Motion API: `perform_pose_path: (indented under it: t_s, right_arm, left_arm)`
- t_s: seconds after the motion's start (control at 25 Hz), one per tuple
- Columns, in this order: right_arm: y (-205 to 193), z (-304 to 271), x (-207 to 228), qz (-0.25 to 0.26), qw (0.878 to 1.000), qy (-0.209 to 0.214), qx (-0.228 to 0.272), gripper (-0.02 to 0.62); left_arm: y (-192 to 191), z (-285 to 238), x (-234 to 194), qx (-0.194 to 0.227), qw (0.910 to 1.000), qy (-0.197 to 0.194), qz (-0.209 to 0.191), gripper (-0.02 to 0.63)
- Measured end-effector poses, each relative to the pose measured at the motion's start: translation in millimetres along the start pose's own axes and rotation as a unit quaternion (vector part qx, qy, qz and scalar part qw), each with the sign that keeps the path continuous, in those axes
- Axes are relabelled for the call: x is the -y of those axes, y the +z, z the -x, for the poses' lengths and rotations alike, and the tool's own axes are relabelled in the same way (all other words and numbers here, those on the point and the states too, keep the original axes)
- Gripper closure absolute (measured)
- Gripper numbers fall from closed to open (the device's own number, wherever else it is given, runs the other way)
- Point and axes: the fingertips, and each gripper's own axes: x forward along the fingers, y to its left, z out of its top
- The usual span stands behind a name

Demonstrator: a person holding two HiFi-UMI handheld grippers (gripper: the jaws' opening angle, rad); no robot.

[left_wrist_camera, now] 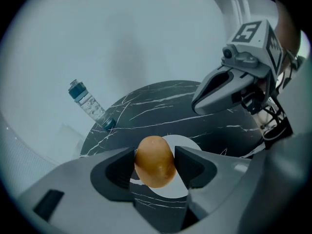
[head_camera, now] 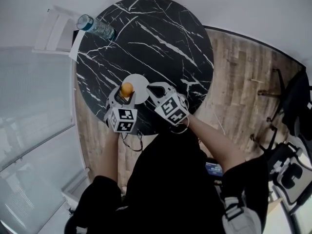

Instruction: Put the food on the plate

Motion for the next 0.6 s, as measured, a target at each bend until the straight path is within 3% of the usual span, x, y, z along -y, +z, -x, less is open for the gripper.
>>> perform_pose_path:
  t_s: [0.4,0.6]
  right_arm:
    - [-10,-12,11,0.002,1.0,0.016,-0.015,0.598]
    - [-10,-12,11,0.008,1.0,0.018,-0.018,0.598]
  left_arm:
    - [-5,-27,8,-0.031,0.9907,0.02,-0.131,0.354]
    - [-5,-29,15,-0.027,0.9924,0.013,-0.12,0.353]
